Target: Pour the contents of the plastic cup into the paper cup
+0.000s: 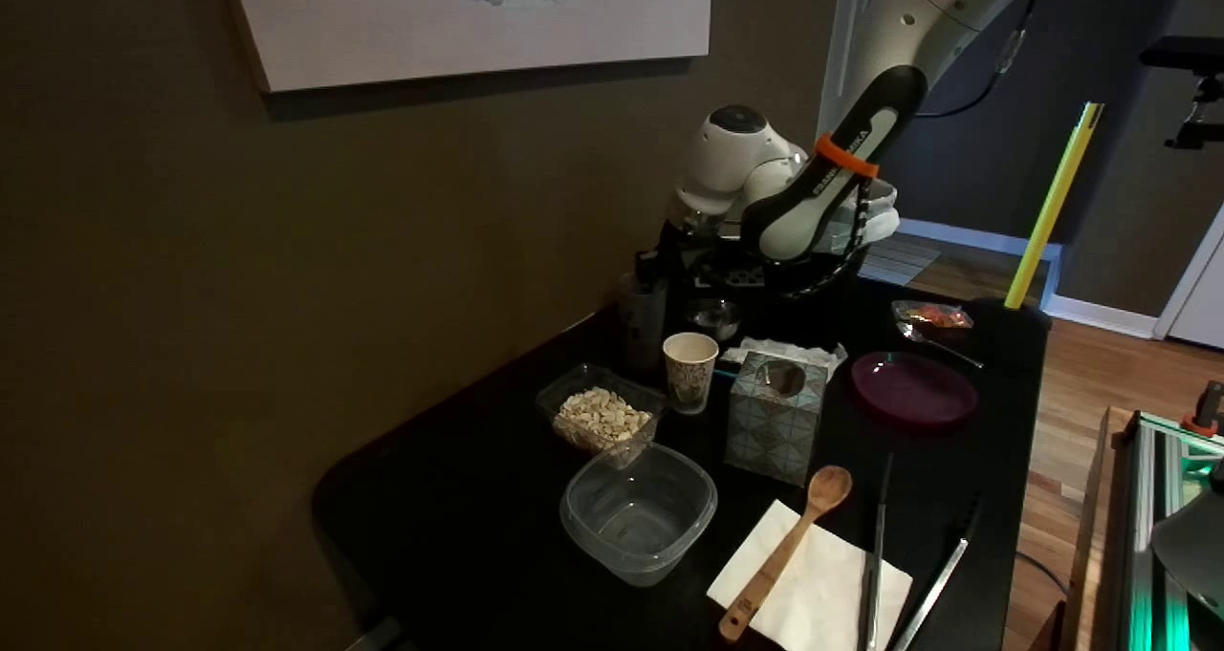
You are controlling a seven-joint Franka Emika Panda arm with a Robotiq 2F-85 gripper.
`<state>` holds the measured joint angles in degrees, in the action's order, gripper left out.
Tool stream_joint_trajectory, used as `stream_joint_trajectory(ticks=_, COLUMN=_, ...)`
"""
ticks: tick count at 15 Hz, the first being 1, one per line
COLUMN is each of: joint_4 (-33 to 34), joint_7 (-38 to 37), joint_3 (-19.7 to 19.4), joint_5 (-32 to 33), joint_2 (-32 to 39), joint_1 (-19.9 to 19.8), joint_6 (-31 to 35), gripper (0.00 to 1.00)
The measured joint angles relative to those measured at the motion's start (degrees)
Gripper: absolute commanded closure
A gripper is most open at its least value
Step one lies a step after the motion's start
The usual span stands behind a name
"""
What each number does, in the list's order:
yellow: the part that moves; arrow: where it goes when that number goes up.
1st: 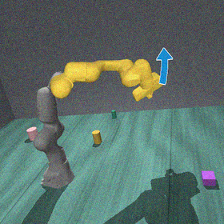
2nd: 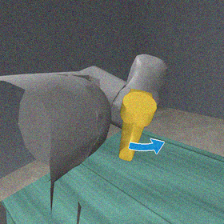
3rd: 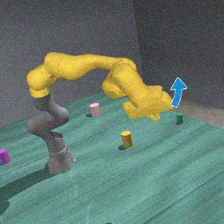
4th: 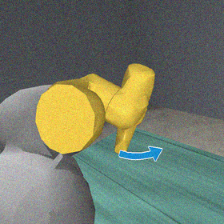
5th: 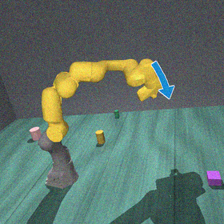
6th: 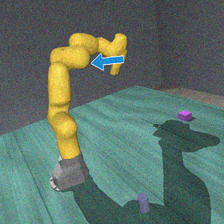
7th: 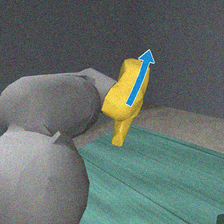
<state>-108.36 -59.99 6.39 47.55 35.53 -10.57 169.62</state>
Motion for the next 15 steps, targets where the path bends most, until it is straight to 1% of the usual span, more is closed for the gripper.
stream_joint_trajectory(ticks=1, joint_4=0.5, joint_7=0.1, joint_3=0.0, joint_5=0.0, joint_2=0.0, joint_1=0.0, joint_6=0.0, gripper=0.02)
stream_joint_trajectory(ticks=2, joint_4=0.9, joint_7=0.4, joint_3=0.0, joint_5=0.0, joint_2=-0.1, joint_1=0.0, joint_6=0.0, gripper=0.0)
stream_joint_trajectory(ticks=6, joint_4=2.1, joint_7=2.7, joint_3=0.1, joint_5=0.2, joint_2=-0.7, joint_1=-0.2, joint_6=0.0, gripper=0.0)
stream_joint_trajectory(ticks=8, joint_4=2.0, joint_7=6.0, joint_3=0.9, joint_5=0.1, joint_2=-1.2, joint_1=-0.9, joint_6=-0.2, gripper=0.0)
stream_joint_trajectory(ticks=9, joint_4=1.7, joint_7=9.5, joint_3=1.0, joint_5=-1.9, joint_2=-1.5, joint_1=-0.9, joint_6=-0.2, gripper=0.0)
stream_joint_trajectory(ticks=10, joint_4=1.6, joint_7=13.2, joint_3=1.8, joint_5=-2.9, joint_2=-1.8, joint_1=-1.5, joint_6=-0.5, gripper=0.0)
stream_joint_trajectory(ticks=12, joint_4=1.3, joint_7=19.6, joint_3=5.7, joint_5=-3.5, joint_2=-2.8, joint_1=-4.3, joint_6=-3.1, gripper=0.0)
stream_joint_trajectory(ticks=15, joint_4=0.3, joint_7=29.8, joint_3=12.2, joint_5=-6.9, joint_2=-5.1, joint_1=-9.2, joint_6=-7.7, gripper=0.0)
